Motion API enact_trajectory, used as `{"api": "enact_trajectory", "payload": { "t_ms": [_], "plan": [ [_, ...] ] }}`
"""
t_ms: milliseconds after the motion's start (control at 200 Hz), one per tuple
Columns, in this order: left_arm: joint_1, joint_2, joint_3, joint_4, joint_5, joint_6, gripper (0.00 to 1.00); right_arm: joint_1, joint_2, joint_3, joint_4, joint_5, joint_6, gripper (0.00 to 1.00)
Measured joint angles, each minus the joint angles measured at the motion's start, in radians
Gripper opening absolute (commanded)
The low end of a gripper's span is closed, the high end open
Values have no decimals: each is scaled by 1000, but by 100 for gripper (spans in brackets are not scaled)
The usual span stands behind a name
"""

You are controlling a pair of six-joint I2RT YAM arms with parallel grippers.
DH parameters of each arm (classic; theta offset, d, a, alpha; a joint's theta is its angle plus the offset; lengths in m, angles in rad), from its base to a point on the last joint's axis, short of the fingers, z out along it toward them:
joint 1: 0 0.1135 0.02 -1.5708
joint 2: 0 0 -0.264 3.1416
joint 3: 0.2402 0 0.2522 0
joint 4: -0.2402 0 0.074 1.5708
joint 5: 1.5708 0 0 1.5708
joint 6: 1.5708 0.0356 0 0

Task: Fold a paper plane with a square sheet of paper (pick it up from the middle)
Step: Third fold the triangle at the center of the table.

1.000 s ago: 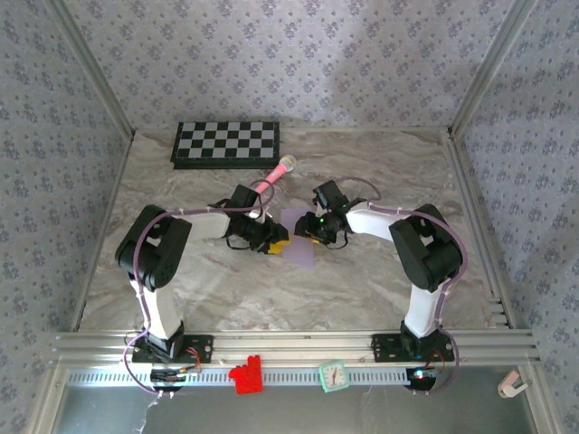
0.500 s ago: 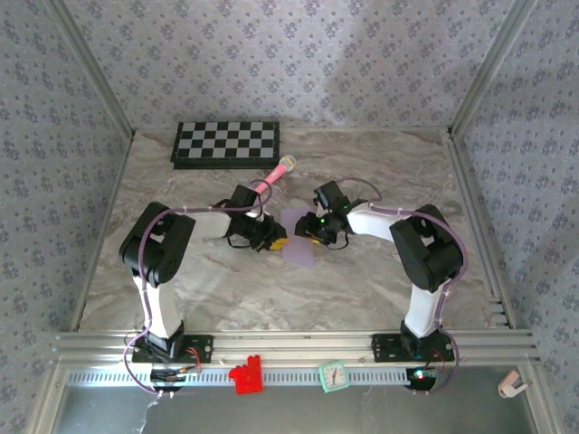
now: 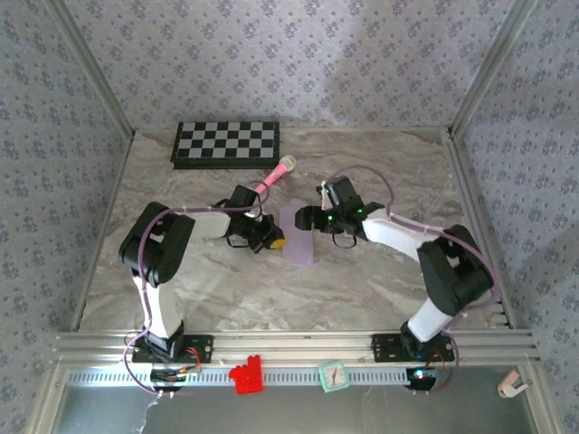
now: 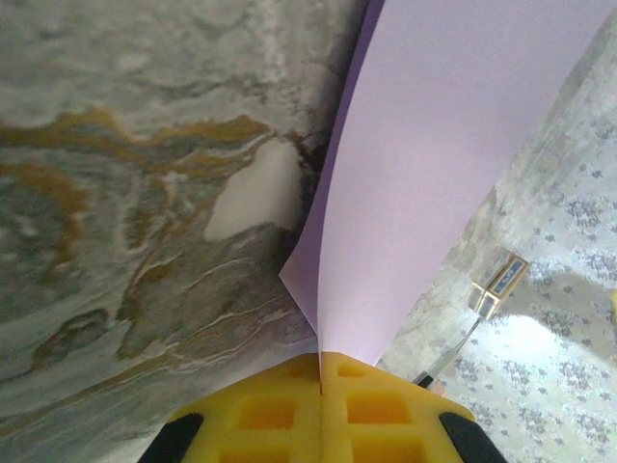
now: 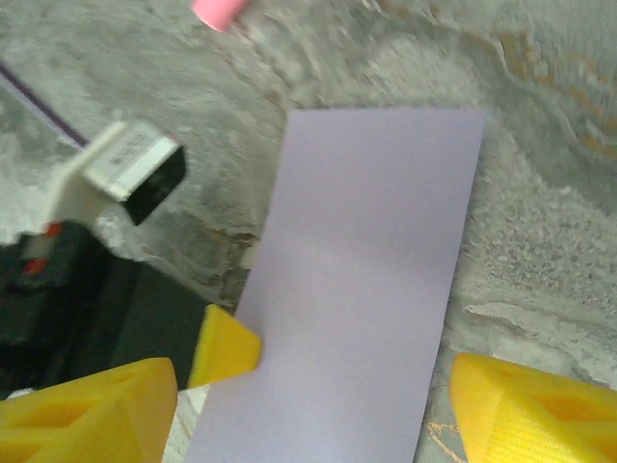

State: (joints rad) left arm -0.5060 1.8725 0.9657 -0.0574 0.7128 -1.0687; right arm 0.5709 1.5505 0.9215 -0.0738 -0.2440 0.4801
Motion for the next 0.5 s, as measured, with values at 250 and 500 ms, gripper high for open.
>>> {"api": "enact_trajectory", "payload": {
  "t_ms": [250,500],
  "plan": [
    [0,-20,21,-39,-18,-44,0,86,-102,-129,82,63,-215,79],
    [0,-20,62,-64,-22,-62,0,150,-75,-138,82,63,-344,79]
  ]
}}
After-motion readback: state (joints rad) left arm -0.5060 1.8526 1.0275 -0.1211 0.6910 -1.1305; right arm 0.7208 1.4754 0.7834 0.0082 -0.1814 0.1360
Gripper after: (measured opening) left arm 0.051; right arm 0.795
